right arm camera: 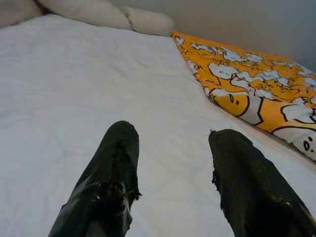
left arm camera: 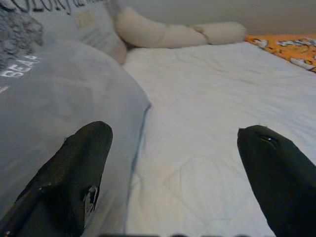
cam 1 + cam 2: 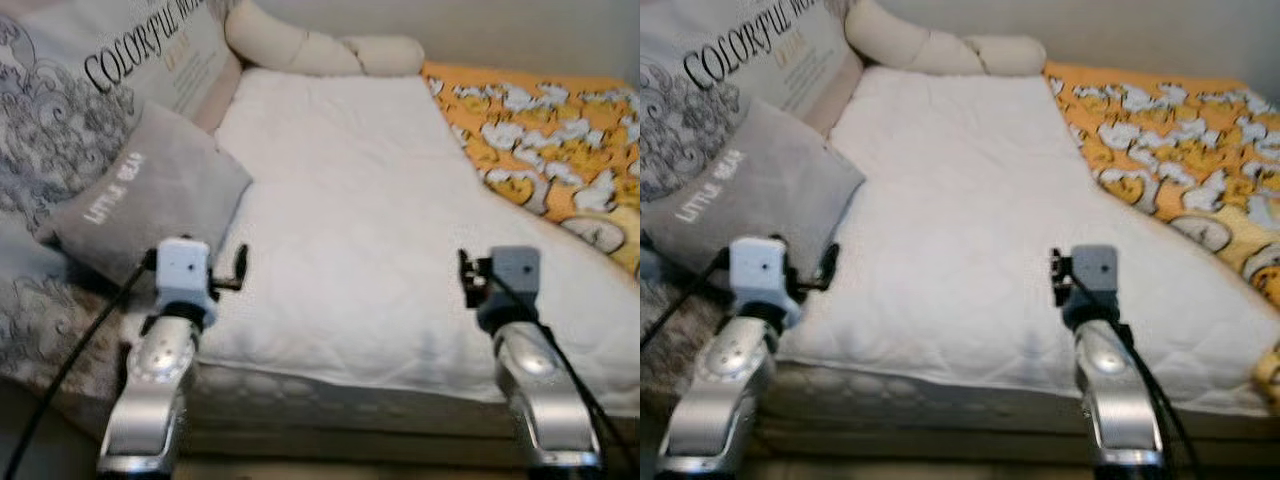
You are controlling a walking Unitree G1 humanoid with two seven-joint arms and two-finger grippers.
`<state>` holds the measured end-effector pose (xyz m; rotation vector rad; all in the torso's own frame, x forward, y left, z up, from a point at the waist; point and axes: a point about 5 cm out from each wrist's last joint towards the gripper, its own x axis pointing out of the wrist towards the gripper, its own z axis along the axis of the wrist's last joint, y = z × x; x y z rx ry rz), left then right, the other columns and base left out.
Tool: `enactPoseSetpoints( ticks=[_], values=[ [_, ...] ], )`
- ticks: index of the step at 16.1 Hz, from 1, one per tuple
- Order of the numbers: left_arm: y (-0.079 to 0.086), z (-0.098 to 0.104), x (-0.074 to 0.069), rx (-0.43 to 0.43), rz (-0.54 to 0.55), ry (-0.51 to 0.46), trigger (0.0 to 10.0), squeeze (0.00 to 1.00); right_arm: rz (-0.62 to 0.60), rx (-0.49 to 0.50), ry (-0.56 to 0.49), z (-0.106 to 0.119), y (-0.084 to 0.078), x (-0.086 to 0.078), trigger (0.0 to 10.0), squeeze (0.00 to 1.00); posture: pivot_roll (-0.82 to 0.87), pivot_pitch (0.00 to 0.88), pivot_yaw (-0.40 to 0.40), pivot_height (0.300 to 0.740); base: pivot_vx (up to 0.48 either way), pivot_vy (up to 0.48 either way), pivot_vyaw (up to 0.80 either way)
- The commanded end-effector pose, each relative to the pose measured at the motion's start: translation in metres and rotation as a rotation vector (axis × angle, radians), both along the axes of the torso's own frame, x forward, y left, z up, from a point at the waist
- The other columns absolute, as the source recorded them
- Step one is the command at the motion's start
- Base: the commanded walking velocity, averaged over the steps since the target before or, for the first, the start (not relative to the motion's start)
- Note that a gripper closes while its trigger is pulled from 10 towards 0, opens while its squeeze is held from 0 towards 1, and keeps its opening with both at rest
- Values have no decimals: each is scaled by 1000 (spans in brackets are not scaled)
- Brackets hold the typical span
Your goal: Clean up the room
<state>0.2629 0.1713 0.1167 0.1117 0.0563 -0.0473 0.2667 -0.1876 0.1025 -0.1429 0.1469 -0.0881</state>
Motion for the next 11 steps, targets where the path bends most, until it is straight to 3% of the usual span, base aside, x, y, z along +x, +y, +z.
enactPoseSetpoints(
  ticks=[1,5,11],
  values=[
    [-9,-1,0,-5,-22,1,10000,1000,-14,3,4,0,-7,-1,10000,0,60,0,-14,740,0,-442,0],
    [-7,-2,0,-4,-13,5,10000,1000,12,12,-3,2,0,-1,10000,0,43,0,-14,740,0,-435,0],
    [-10,-2,1,0,-18,7,10000,1000,-8,-16,12,0,-9,0,10000,0,51,0,-10,740,0,-435,0]
  ],
)
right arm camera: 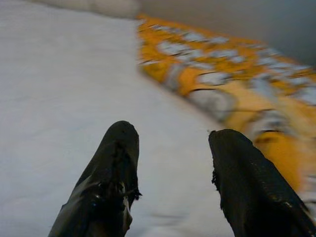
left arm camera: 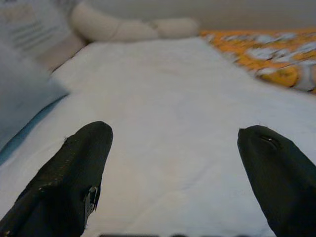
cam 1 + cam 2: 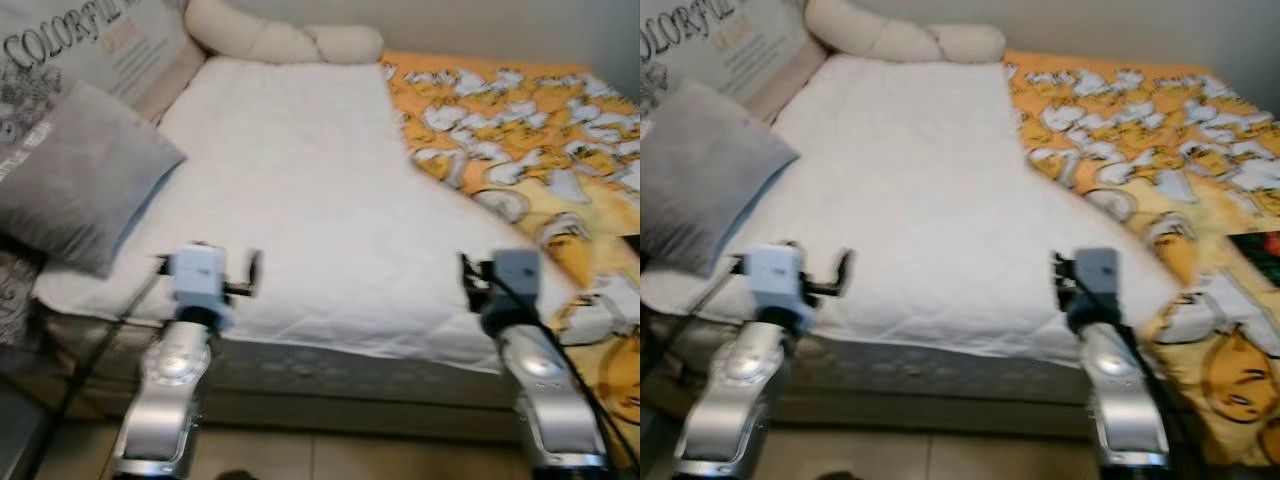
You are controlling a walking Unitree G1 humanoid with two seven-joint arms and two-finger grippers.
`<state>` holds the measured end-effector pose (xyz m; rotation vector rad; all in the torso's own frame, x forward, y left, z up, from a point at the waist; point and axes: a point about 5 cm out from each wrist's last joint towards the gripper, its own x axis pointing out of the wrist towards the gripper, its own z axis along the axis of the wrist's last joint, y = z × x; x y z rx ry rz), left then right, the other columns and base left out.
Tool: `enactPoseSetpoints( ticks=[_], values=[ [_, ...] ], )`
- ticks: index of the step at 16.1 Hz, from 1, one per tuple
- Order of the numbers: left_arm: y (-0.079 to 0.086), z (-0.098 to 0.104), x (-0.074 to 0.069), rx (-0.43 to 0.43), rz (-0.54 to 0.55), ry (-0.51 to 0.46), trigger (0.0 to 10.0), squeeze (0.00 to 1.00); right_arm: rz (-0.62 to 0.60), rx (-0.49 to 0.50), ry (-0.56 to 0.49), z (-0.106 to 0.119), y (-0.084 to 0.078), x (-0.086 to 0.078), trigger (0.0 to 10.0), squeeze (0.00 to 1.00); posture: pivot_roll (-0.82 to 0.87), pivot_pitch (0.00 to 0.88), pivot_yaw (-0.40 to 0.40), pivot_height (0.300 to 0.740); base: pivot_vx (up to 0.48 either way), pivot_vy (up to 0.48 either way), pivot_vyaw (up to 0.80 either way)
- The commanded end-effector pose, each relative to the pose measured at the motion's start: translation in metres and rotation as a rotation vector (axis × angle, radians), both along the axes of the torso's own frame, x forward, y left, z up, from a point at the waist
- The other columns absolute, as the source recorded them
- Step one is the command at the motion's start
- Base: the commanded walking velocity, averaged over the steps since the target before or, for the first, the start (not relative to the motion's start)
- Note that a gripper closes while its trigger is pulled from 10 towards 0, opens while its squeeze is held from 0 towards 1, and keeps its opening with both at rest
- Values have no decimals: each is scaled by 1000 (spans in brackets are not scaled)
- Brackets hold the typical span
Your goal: Clean up the room
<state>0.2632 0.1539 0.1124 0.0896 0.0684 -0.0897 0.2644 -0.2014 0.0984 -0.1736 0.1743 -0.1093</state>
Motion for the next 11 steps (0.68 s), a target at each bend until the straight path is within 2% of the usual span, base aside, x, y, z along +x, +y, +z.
enactPoseSetpoints(
  ticks=[1,3,6,8,11],
  values=[
    [8,4,2,27,21,-13,10000,1000,9,-18,-3,3,4,4,10000,0,51,0,-11,740,0,-431,0],
    [11,4,4,31,34,-14,10000,1000,2,-59,25,0,2,4,10000,0,50,0,-11,740,0,-439,722],
    [8,4,3,34,32,-13,10000,1000,3,-53,18,1,1,6,10000,0,56,0,-16,740,0,-436,767],
    [9,4,3,35,33,-14,10000,1000,-15,-24,9,3,0,7,10000,0,55,0,-20,740,0,-435,0],
    [10,3,2,34,39,-13,10000,1000,10,-37,22,0,4,6,10000,0,50,0,-22,740,0,-434,0]
  ],
)
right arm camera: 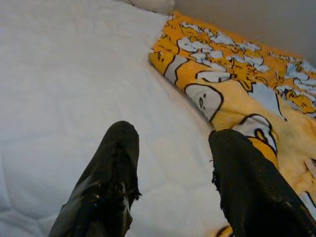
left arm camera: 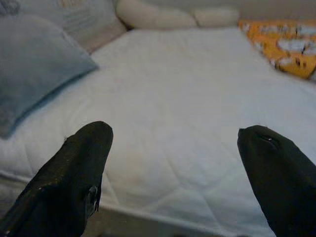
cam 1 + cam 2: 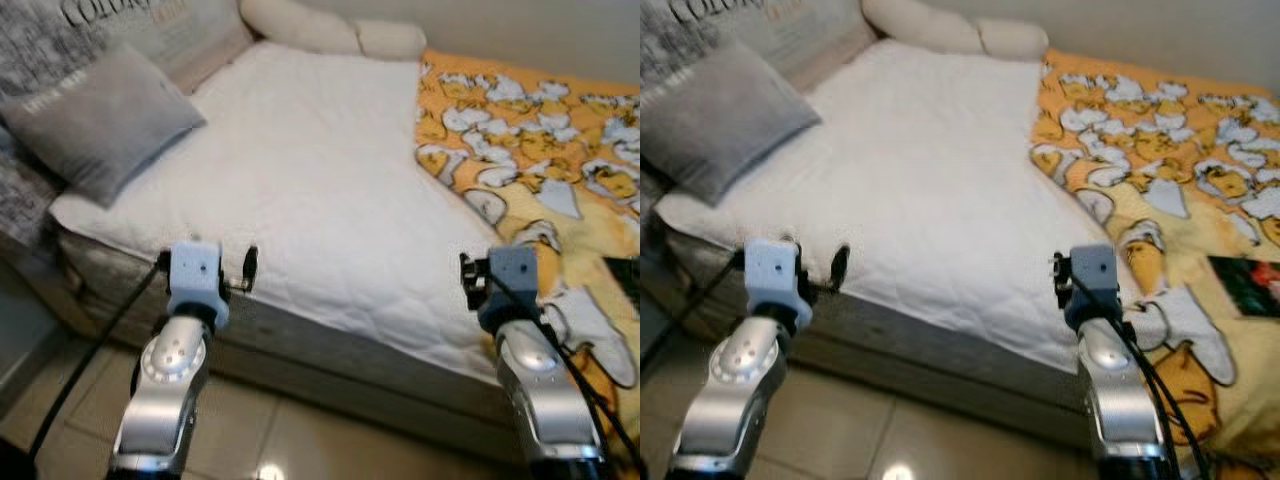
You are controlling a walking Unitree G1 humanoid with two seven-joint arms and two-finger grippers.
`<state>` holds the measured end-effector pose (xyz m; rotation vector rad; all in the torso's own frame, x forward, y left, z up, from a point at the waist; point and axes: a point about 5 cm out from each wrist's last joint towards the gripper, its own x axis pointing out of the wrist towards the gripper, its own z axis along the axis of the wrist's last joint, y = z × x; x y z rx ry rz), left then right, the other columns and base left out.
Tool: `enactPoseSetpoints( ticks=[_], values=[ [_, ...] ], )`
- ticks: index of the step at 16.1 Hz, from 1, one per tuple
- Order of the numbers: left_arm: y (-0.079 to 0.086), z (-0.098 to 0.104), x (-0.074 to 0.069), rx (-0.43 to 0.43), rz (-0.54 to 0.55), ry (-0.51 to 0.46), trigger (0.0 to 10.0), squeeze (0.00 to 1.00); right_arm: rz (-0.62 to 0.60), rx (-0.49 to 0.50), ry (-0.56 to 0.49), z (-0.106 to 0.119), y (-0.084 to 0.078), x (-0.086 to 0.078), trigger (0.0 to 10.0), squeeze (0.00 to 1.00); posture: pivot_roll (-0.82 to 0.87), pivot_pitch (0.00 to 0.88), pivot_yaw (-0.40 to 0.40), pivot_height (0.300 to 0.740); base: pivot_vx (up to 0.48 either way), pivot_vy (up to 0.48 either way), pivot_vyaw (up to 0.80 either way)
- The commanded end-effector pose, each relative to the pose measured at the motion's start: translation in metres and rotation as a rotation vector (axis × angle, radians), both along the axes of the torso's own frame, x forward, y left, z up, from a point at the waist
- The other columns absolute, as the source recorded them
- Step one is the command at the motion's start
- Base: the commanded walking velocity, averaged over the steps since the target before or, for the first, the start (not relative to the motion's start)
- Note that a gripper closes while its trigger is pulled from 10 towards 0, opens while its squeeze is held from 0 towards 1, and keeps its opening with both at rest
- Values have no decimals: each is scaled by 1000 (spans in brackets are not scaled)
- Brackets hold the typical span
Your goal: Clean up the room
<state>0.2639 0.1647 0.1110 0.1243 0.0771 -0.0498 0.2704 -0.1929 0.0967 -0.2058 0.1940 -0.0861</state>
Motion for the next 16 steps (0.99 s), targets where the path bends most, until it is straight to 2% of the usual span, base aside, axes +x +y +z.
enactPoseSetpoints(
  ticks=[1,7,8,9,12,16],
  values=[
    [-2,4,2,-2,-1,-18,10000,1000,-12,-11,-2,2,-5,0,10000,0,48,0,-19,740,0,-439,0],
    [-3,5,5,3,-12,-18,10000,1000,-24,2,-5,1,-5,-1,10000,0,47,0,-8,740,0,-430,0],
    [-4,6,6,7,-19,-19,10000,1000,-24,4,-7,1,-3,-1,10000,0,46,0,-8,740,0,0,0],
    [-5,6,7,2,-26,-16,10000,929,-25,6,-8,1,-3,-1,10000,0,46,0,-6,740,0,0,0],
    [-9,6,8,9,-58,-19,10000,929,-52,32,6,-1,-5,-3,10000,0,44,0,-6,740,0,0,0],
    [-10,8,10,3,-87,-27,10000,937,-76,28,20,-3,-10,-2,10000,0,45,0,-3,740,153,0,-781]
  ],
)
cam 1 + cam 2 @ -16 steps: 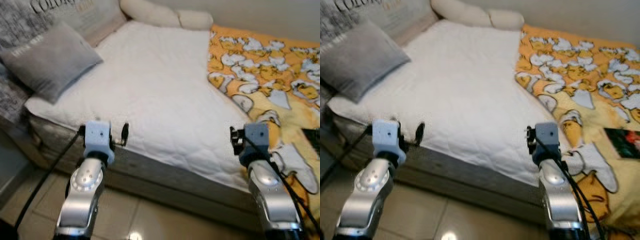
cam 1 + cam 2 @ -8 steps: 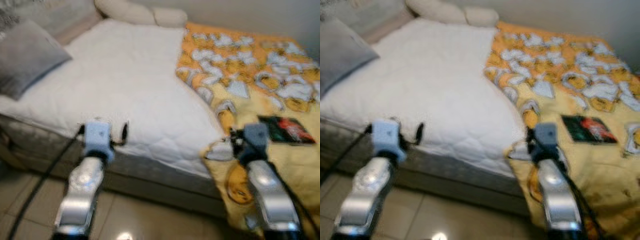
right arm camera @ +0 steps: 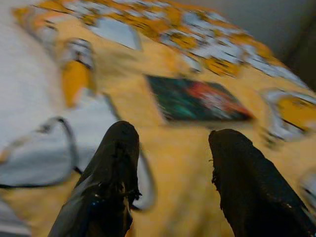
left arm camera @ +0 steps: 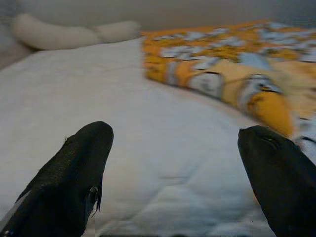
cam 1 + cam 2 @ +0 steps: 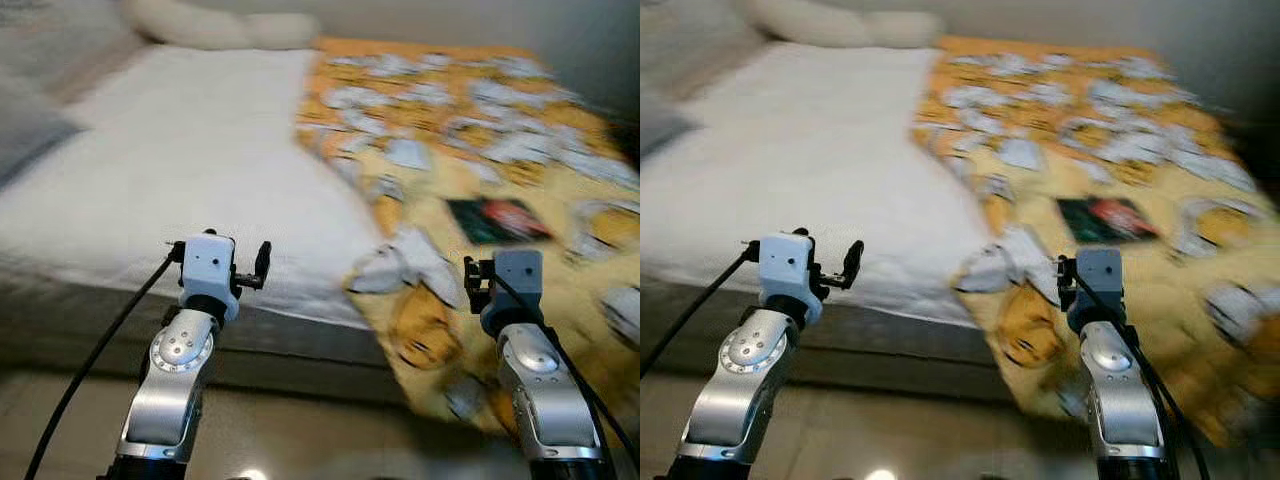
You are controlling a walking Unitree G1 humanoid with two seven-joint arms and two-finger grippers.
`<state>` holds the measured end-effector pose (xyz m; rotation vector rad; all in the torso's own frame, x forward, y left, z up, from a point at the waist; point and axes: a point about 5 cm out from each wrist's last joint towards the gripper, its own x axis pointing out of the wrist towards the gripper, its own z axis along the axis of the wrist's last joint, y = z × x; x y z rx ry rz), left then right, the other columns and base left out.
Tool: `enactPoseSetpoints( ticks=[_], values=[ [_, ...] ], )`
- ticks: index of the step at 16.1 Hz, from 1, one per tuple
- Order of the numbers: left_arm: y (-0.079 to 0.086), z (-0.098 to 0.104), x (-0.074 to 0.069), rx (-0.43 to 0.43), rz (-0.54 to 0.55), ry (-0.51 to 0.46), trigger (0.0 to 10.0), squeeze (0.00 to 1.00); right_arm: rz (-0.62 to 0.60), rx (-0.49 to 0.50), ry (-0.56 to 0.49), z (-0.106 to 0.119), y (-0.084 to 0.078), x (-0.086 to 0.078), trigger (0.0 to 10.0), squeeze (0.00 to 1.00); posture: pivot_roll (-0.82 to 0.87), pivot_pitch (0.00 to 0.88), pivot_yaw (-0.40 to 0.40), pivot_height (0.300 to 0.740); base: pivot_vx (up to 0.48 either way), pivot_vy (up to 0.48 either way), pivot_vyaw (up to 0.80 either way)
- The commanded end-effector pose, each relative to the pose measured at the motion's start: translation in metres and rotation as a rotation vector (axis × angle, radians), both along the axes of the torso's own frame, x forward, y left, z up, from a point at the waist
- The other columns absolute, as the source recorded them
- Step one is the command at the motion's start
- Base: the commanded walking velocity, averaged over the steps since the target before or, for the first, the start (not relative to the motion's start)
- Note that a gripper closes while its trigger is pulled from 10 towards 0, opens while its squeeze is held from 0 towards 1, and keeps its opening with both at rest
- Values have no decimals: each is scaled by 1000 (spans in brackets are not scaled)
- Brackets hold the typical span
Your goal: Clean up the room
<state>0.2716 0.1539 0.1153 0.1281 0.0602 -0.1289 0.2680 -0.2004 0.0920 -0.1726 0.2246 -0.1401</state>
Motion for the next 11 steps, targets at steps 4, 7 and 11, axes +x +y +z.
enactPoseSetpoints(
  ticks=[4,7,11],
  values=[
    [4,5,4,3,-3,-18,10000,941,-1,-4,-5,2,1,1,10000,0,48,0,-4,740,314,0,0],
    [5,4,3,0,4,-16,10000,941,1,-11,1,2,0,1,10000,0,47,0,-9,740,319,0,0],
    [6,3,3,-28,11,-7,10000,976,-4,-9,15,2,-2,3,10000,0,45,0,-13,740,352,0,-400]
  ],
)
